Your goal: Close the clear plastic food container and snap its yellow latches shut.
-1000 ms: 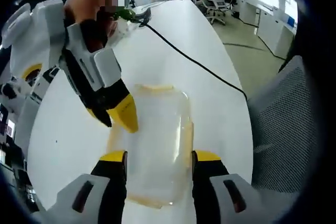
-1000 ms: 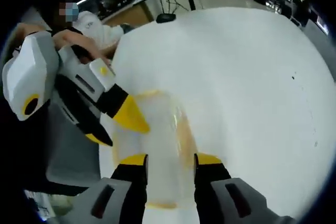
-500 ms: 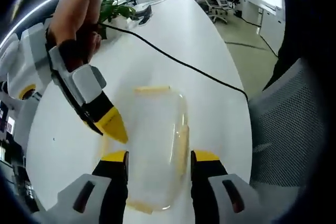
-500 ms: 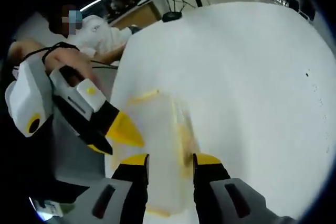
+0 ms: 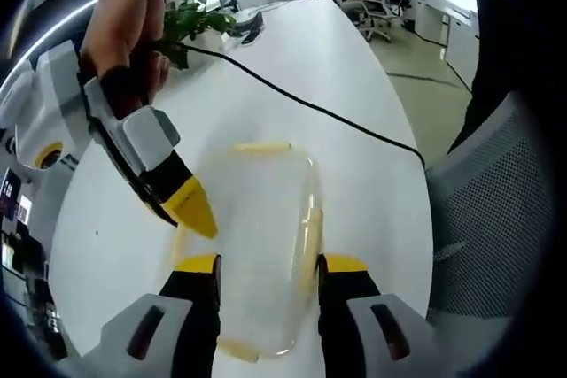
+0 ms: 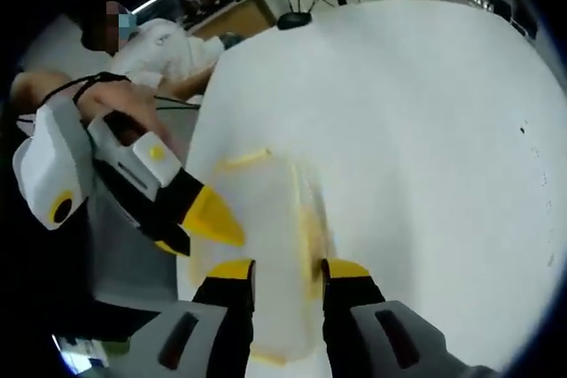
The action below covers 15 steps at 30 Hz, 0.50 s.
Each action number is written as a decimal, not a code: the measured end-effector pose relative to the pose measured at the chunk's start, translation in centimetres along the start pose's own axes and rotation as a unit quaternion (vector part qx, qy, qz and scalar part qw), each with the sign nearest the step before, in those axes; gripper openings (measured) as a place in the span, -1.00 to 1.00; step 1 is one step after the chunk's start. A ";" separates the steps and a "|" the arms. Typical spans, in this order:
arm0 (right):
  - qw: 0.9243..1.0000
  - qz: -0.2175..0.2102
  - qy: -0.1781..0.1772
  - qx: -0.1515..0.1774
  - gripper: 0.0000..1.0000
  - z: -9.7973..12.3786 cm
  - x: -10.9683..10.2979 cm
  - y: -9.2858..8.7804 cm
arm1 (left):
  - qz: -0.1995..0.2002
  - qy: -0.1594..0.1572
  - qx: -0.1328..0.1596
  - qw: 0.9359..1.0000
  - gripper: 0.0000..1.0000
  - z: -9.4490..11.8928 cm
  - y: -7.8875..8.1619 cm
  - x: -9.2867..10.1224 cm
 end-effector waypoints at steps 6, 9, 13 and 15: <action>1.000 0.002 0.001 -0.009 -0.45 -0.1 0.1 0.2 | 0.002 0.011 -0.001 1.000 -0.17 0.0 -0.1 0.1; 1.000 -0.003 0.002 -0.010 -0.47 -0.2 0.1 0.2 | 0.005 0.010 -0.001 1.000 -0.18 -0.1 -0.2 0.0; 1.000 -0.002 0.001 -0.010 -0.49 -0.2 0.0 0.1 | 0.007 0.009 -0.003 1.000 -0.19 -0.1 -0.1 0.0; 1.000 -0.006 0.006 -0.006 -0.50 -0.3 0.0 0.2 | -0.006 0.033 -0.021 0.999 -0.23 -0.3 -0.2 -0.3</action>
Point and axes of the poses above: the point that each gripper's makers call its tool centre point, and the gripper's own axes: z roughly backward along the fingers, x roughly to its right, y roughly out of its top, the point moved 5 cm from there along z, roughly backward along the fingers, and after that the axes turned 1 degree about z, right-handed, at the moved point
